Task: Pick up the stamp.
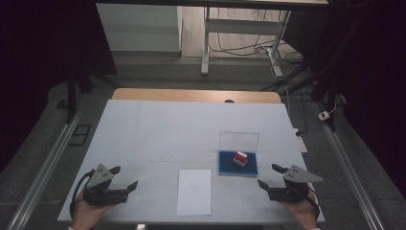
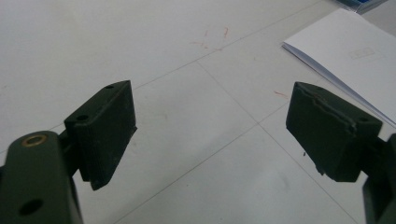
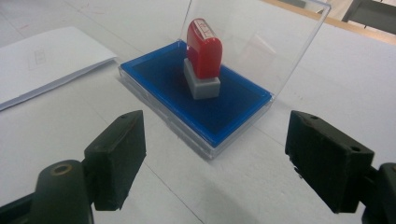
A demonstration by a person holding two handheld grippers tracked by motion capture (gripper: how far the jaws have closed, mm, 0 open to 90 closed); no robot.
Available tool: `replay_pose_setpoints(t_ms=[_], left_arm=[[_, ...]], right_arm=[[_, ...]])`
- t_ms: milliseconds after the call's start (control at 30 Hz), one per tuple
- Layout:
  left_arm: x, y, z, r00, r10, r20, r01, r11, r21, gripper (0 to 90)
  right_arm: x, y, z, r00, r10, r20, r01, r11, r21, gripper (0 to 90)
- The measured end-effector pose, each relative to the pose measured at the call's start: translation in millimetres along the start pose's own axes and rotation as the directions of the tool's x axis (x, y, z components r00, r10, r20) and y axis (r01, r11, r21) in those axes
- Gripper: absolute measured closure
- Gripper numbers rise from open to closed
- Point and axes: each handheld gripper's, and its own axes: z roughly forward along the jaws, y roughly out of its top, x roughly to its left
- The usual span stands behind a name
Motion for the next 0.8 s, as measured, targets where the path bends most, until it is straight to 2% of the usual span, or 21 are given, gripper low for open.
replay_pose_setpoints(t_ms=[133,800], left_arm=[[1.8,-0.4,-0.5,1.0,-0.004,0.001,0.004,1.0,-0.004,16.5],[-0.2,1.4,2.3,1.0,0.007,0.006,-0.007,1.0,0.004,16.6]], right_arm=[[1.2,1.2,0.3,1.0,0.002,-0.006,-0.001,1.0,0.013,21.3],[1.8,5.1,-4.4,1.0,0.008,-0.005,-0.008,1.0,0.004,24.9]])
